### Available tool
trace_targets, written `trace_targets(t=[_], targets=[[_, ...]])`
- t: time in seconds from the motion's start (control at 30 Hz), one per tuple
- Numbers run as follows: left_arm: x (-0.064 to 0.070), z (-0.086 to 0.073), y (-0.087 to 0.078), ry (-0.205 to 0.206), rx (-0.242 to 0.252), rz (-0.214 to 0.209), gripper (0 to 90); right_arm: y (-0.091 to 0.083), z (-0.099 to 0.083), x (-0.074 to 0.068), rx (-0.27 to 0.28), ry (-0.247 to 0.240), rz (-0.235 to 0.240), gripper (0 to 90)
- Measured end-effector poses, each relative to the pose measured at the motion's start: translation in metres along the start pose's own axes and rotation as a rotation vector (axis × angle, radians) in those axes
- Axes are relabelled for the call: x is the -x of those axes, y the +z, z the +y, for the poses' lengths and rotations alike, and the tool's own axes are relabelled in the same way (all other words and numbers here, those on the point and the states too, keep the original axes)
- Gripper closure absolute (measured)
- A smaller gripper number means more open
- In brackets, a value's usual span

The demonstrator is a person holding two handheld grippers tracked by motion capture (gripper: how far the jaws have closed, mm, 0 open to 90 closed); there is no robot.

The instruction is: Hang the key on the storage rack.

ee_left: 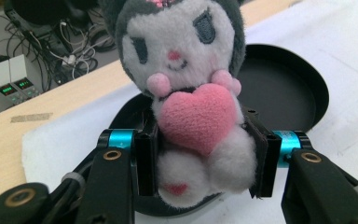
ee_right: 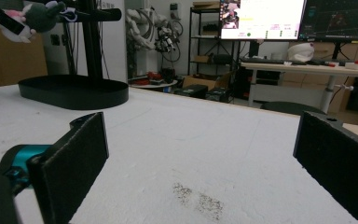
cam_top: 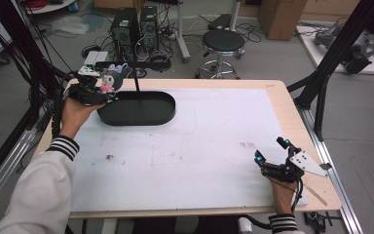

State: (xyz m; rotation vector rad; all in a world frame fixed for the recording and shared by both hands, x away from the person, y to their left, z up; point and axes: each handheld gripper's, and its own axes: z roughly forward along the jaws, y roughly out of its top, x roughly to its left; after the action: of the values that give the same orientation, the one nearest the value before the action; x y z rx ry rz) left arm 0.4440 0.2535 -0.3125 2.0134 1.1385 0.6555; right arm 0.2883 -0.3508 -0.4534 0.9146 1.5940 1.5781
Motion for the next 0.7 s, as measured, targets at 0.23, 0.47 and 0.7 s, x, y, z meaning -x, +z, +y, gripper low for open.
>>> trace_targets(t=[0.23,0.47,0.7], targets=[[0.003,-0.001,0.005,0.012,-0.029,0.009,55.2,0.000,0.000,0.000,0.000,0.000,0.000,2.1],[0.005,-0.008,0.012,0.005,-0.044,0.010,55.1,0.000,0.000,0.000,0.000,0.000,0.000,2.1],[0.006,-0.011,0.021,0.015,-0.068,0.015,55.2,0.000,0.000,0.000,-0.001,-0.001,-0.001,2.1]])
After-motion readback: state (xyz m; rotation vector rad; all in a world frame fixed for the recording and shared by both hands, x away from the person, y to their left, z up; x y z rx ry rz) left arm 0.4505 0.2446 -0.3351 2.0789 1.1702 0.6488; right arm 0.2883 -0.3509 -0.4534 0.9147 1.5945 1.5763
